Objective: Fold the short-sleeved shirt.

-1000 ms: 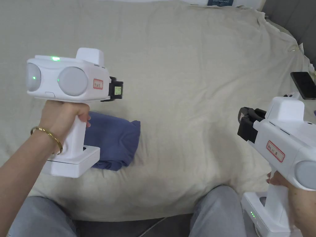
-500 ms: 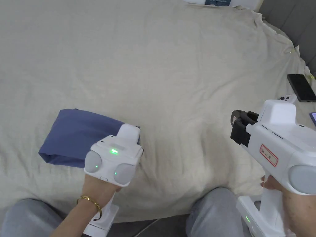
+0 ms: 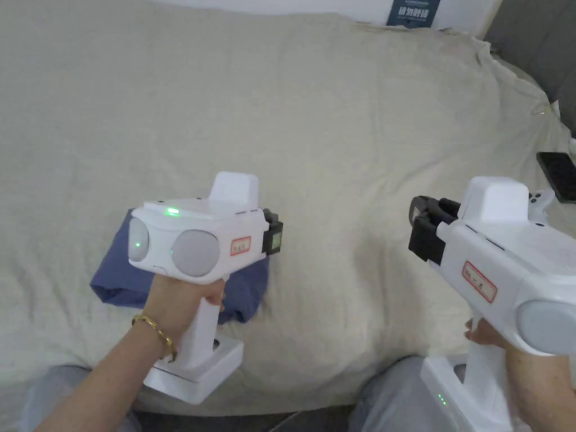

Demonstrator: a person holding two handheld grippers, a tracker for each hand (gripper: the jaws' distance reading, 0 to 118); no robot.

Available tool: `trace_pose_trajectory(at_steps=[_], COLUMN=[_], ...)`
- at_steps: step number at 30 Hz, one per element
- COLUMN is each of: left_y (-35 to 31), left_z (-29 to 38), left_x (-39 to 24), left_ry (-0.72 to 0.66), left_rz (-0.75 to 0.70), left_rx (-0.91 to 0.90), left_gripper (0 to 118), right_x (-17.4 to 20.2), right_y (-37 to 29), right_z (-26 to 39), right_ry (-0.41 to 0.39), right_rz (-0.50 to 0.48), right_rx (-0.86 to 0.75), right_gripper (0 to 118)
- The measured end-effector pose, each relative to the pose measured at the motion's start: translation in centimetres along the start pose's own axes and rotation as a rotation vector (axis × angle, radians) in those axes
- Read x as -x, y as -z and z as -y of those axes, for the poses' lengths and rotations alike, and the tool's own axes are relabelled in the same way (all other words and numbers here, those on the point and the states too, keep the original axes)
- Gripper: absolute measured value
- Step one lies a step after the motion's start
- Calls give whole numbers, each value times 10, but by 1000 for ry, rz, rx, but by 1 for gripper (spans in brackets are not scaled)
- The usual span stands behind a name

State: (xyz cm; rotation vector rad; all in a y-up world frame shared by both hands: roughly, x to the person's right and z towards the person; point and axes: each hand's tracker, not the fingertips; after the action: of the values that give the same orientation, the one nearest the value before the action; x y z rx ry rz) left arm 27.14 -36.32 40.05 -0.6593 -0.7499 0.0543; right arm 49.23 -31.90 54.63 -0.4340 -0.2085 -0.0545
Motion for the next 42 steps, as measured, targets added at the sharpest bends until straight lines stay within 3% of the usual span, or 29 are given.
trace_pose_trajectory(at_steps=[8,13,15,18,22,25,28,29,31,33,35,37,38,39,40,42], left_y=[-73,-114,-125,-133,-134,-128,-121,-119,-115,-111,-107,-104,-103,-99,-94,-82], left_z=[-36,-29,-25,-16,-7,-2,0,0,0,-2,-4,-8,-10,-13,-16,-19], left_x=[60,94,102,112,127,137,146,149,154,158,163,172,177,184,191,207], left_ry=[130,50,26,21,-14,-28,-36,-40,-44,-45,-65,-134,-177,-221,-249,-283], left_rz=[-361,-488,-503,-527,-535,-542,-531,-524,-517,-501,-487,-412,-374,-338,-303,-237], left_rx=[-215,-304,-303,-297,-266,-236,-202,-190,-176,-158,-139,-103,-87,-68,-31,38], left_gripper=[0,0,0,0,0,0,0,0,0,0,0,18,35,68,90,116], right_x=[66,131,158,195,235,250,263,263,265,265,264,267,267,266,264,260], right_y=[28,54,71,94,127,147,165,168,158,161,160,157,157,158,158,158], right_z=[-20,-21,-14,5,46,79,114,125,123,120,123,121,120,119,117,115], right_ry=[23,53,56,136,71,95,10,30,34,16,63,44,29,31,42,70], right_rz=[-27,-111,-132,-205,-162,-156,-160,-153,-143,-145,-146,-140,-139,-140,-146,-162], right_rx=[-141,-196,-203,-111,-21,83,241,273,160,190,185,174,174,175,182,194], right_gripper=[0,0,0,0,0,0,0,0,0,0,0,0,0,0,0,0])
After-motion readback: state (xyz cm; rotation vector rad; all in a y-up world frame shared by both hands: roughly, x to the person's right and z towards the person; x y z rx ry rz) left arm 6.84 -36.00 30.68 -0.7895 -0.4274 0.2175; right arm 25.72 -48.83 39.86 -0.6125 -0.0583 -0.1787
